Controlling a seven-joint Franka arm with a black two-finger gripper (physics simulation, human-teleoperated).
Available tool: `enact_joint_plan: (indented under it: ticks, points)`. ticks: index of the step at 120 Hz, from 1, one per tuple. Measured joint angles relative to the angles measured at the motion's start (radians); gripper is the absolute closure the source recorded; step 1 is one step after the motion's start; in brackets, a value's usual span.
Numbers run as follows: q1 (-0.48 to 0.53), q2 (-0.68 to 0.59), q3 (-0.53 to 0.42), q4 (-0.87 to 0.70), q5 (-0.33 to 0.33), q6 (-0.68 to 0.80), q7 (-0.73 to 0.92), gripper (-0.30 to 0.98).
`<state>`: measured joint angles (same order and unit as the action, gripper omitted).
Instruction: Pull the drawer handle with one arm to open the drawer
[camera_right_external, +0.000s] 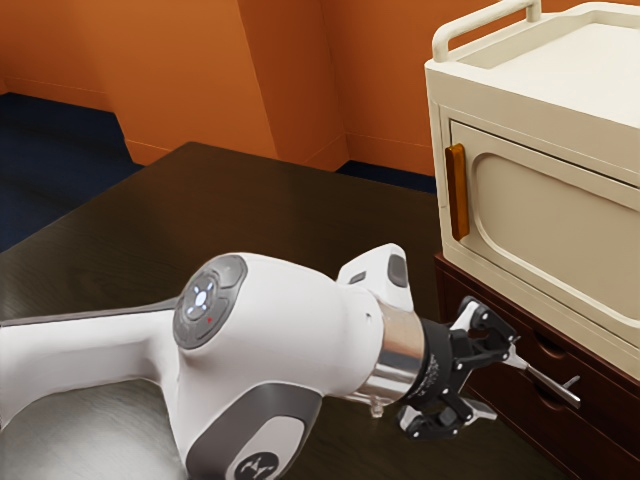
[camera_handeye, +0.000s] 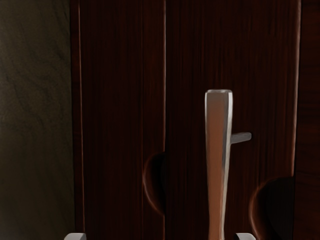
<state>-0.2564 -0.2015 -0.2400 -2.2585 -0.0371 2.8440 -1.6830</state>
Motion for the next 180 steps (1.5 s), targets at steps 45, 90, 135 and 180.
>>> enact_joint_plan:
  ticks: [45, 90, 135, 180]
  points:
    - [-0.004, 0.029, 0.001, 0.009, 0.000, 0.040, 0.043, 0.38]
    - [-0.001, 0.055, 0.002, 0.019, -0.001, 0.048, 0.067, 0.42]
    - [0.000, 0.083, 0.015, 0.022, -0.002, 0.071, 0.081, 0.43]
    - [-0.012, 0.034, 0.030, -0.005, -0.007, 0.032, 0.085, 0.44]
